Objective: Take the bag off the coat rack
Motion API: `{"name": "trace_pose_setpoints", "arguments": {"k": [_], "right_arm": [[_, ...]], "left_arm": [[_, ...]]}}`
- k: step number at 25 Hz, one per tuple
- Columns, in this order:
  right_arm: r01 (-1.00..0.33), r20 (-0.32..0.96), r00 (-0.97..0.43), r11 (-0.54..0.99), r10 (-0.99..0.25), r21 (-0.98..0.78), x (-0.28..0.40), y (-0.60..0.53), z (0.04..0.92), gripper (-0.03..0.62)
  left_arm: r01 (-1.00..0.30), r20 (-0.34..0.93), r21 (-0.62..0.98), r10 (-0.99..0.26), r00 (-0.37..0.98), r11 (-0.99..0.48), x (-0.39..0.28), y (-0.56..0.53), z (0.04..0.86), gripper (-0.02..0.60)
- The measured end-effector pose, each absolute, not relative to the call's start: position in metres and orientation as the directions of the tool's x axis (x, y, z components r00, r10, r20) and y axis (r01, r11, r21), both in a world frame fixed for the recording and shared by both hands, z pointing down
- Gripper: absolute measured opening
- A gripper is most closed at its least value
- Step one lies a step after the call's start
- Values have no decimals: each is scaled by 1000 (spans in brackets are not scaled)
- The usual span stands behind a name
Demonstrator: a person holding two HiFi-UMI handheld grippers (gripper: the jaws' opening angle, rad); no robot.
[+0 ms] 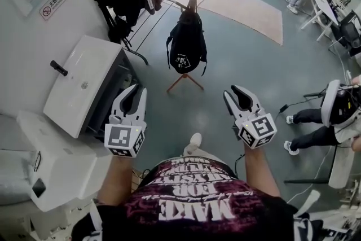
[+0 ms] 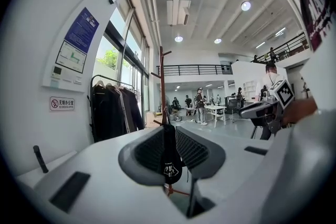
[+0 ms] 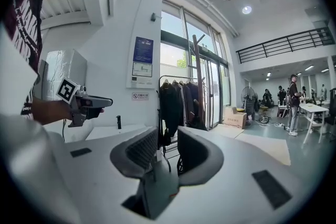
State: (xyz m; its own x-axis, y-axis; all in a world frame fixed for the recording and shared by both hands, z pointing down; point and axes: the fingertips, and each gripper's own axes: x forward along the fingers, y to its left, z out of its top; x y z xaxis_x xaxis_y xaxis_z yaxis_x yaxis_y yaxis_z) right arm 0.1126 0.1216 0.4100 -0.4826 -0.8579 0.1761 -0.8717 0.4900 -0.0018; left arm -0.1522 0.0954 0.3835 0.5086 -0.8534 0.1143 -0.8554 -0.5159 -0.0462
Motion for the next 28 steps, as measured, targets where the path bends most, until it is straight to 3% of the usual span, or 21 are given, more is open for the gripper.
{"name": "trace_pose_setpoints", "arguments": {"k": [28], "right_arm": [[-799, 205, -597, 597, -776, -66, 150, 8, 431, 127]], "left_arm": [[-867, 183, -52, -858, 480, -496, -82, -2, 400, 66]]}}
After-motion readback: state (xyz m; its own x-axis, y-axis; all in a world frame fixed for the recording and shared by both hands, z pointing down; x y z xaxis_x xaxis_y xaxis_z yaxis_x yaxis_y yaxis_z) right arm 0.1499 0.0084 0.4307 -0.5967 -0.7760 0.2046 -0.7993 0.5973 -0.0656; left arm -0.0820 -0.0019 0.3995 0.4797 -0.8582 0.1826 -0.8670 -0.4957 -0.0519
